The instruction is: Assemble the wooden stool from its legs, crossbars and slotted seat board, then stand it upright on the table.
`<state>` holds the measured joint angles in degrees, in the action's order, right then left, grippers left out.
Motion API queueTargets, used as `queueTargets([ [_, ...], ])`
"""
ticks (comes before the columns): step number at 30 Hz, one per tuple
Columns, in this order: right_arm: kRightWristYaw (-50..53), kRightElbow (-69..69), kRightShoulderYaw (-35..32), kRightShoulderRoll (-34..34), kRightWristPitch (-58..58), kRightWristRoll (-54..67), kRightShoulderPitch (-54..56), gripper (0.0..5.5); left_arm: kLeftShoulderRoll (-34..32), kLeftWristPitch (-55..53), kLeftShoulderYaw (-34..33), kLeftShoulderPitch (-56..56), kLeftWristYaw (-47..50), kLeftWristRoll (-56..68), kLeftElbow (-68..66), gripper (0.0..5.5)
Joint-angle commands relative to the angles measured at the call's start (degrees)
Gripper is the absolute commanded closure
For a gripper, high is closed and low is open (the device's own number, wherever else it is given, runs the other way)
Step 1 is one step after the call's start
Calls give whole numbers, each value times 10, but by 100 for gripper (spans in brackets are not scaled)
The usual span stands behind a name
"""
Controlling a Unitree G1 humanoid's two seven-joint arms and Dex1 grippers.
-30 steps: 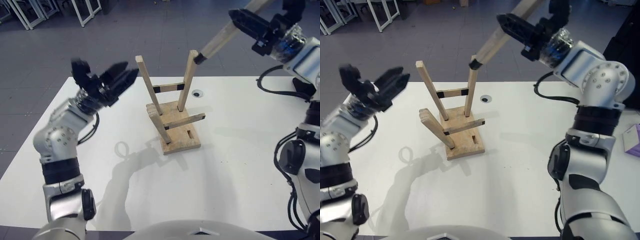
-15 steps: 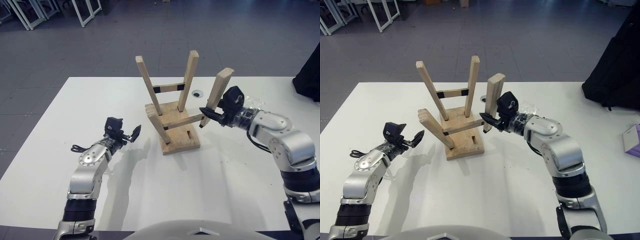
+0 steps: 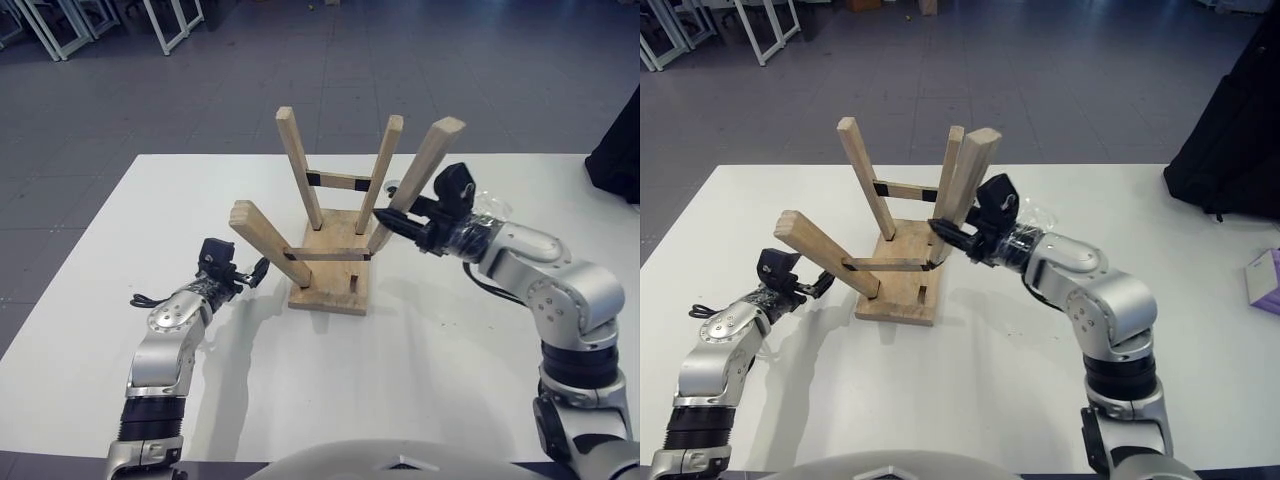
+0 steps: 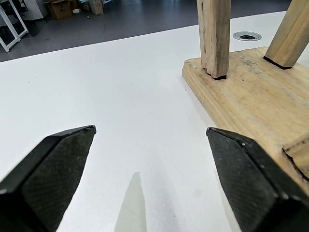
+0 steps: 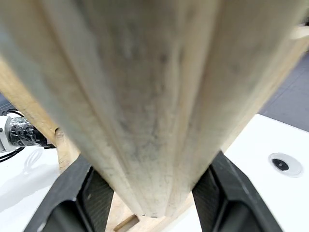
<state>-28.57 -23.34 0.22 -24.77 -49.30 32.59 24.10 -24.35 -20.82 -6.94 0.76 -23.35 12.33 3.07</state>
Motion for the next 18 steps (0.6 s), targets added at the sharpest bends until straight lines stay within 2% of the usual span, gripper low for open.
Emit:
queueTargets([
  [1, -111, 45, -32, -46, 108, -6, -46, 347, -7, 7, 1, 11, -7, -7, -16, 126],
  [5, -299, 146, -37, -93, 274, -20, -102, 347, -2, 16, 9, 9, -15, -7, -18, 126],
  [9, -405, 205, 12, -67, 379, -36, -76, 347, 6, 24, 10, 8, -14, -5, -24, 126],
  [13, -420, 240, 51, -20, 426, -54, -45, 347, 11, 27, 19, 20, -17, -9, -36, 126],
  [18, -396, 270, 69, 10, 465, -90, -36, 347, 13, 33, 25, 26, -21, -7, -43, 126],
])
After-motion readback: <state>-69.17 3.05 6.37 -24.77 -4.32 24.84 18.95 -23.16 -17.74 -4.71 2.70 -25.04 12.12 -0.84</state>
